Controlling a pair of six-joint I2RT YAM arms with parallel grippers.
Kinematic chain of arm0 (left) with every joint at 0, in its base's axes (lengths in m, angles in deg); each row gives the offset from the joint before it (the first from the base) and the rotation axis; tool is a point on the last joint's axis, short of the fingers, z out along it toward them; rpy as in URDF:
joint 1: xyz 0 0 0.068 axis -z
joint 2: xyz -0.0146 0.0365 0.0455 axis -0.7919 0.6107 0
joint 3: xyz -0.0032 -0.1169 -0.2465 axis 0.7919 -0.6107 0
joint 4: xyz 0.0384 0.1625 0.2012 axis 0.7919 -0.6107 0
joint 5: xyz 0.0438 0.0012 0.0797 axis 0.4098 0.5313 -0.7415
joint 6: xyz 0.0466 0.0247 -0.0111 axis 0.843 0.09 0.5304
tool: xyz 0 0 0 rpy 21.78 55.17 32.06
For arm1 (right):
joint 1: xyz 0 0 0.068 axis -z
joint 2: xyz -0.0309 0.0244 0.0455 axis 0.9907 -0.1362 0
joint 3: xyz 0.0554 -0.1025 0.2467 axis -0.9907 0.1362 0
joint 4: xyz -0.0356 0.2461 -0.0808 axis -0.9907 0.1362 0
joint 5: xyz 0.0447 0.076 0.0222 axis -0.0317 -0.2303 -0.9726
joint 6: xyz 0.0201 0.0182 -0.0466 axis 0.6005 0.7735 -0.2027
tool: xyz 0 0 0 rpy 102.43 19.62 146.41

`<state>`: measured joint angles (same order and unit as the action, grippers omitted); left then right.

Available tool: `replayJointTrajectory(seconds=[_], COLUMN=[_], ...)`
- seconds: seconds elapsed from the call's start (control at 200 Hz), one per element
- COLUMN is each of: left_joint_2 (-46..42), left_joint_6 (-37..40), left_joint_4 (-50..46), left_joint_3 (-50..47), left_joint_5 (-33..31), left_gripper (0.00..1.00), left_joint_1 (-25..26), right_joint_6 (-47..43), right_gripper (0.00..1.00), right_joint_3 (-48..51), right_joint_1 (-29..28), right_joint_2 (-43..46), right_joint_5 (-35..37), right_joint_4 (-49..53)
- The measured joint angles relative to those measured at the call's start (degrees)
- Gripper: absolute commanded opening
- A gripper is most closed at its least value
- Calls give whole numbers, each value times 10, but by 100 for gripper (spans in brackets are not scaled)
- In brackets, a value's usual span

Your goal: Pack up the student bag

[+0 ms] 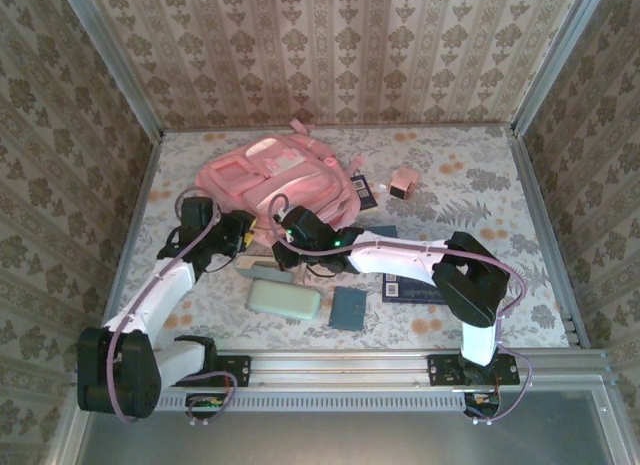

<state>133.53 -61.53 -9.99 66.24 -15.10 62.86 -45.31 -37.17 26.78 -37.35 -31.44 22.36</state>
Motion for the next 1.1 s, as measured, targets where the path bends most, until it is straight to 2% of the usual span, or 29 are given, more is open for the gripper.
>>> replayJointTrajectory(seconds=[0.085, 0.31, 0.64, 0.83, 1.095], left_joint_2=[4, 4, 0, -2, -2], left_joint_6=[2, 44, 97, 128, 152], left_joint_4=[3, -42, -101, -130, -146], left_joint_3=[1, 35, 48, 66, 80], left_joint_5=[-2, -9, -5, 7, 16], left_gripper=[0, 0, 0, 0, 0], left_joint_1=[0, -8, -50, -59, -74], right_joint_6=[0, -16, -48, -65, -87], right_gripper=[0, 0, 0, 0, 0], right_joint_3=[4, 30, 77, 91, 95], right_joint_1=[-2, -4, 7, 42, 125], right_joint_2=[-1, 7, 68, 87, 92], right_joint_5=[4, 23, 42, 23, -18], right_joint_4=[4, 18, 60, 68, 85])
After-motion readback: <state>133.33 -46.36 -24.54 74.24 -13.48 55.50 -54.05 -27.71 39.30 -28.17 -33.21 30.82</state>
